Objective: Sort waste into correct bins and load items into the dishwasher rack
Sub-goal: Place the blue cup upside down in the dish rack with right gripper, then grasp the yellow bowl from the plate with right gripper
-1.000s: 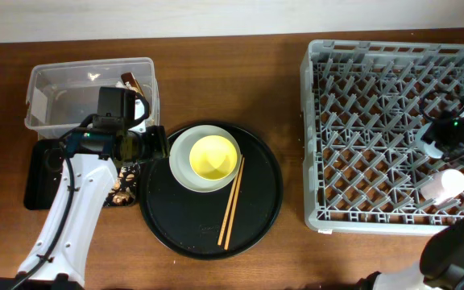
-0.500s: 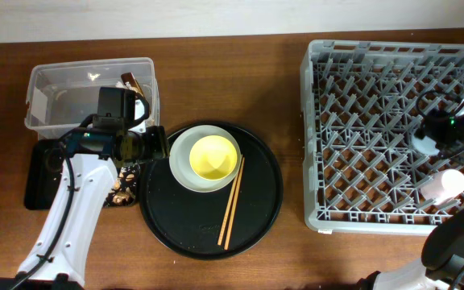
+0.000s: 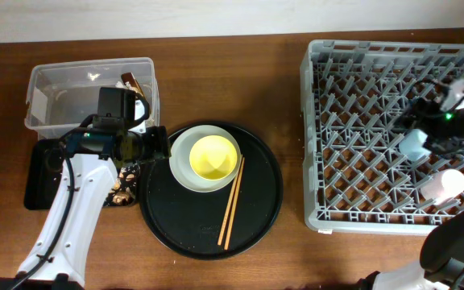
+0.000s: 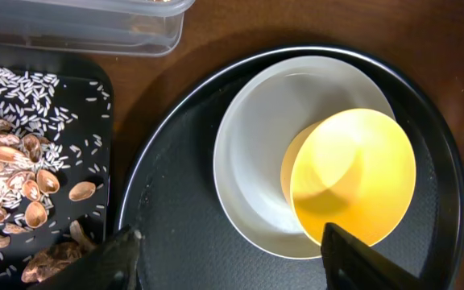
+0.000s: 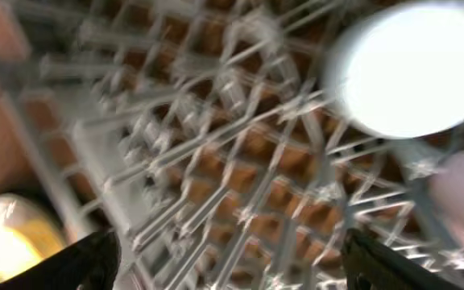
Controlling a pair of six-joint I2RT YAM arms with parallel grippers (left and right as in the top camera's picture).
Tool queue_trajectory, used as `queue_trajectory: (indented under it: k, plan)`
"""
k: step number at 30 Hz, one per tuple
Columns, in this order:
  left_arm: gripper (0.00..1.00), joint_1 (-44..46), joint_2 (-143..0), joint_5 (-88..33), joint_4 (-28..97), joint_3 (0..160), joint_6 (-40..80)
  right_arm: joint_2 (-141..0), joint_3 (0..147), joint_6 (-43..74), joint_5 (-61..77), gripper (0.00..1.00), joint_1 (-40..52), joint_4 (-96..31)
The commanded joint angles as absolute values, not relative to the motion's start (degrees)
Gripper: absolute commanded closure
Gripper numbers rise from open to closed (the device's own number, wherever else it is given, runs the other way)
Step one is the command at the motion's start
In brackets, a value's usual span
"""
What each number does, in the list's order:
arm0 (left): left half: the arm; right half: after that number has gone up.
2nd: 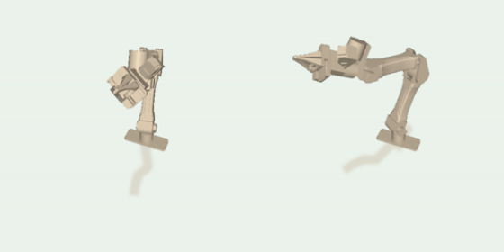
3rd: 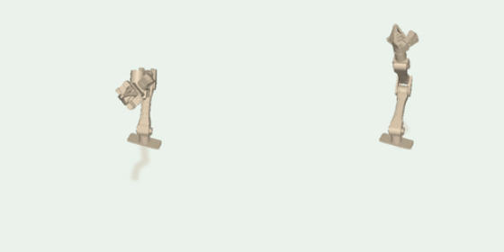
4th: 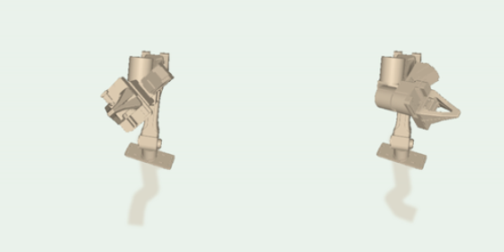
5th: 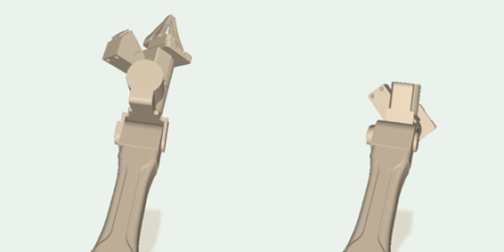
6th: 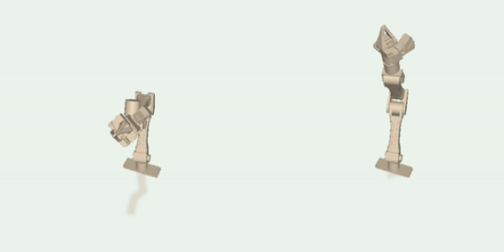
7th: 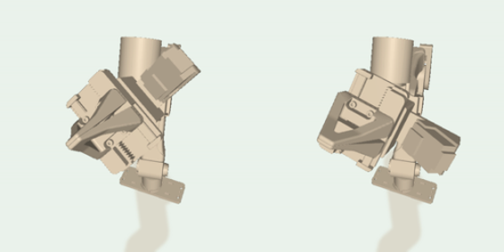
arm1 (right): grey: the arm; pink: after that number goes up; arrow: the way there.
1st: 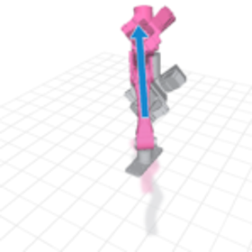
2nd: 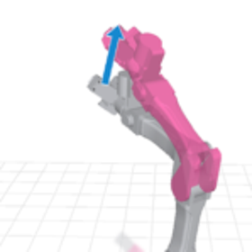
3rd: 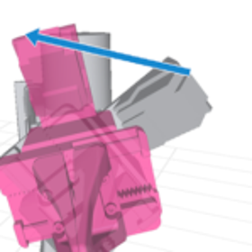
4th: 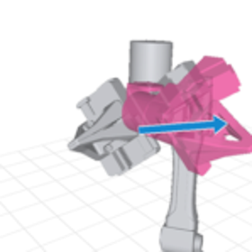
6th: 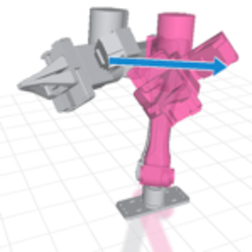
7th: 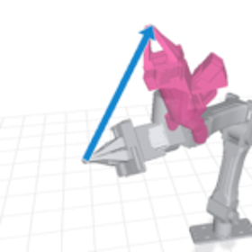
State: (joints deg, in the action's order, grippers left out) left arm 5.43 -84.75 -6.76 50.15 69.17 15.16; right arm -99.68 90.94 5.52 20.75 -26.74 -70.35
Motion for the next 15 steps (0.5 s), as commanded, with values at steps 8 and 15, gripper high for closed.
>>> queue_trajectory:
  k: [8, 15]
  plan:
    - [0.23, 5.3, -83.8, -0.3, 56.7, 69.4, 14.5, -97.4, 92.0, 1.1, 24.8, 0.21, 4.0, -68.8]
    - [0.15, -2.3, -83.8, 1.5, 59.9, 69.4, 17.1, -102.1, 91.9, 10.2, 12.6, 0.21, 26.1, -61.6]
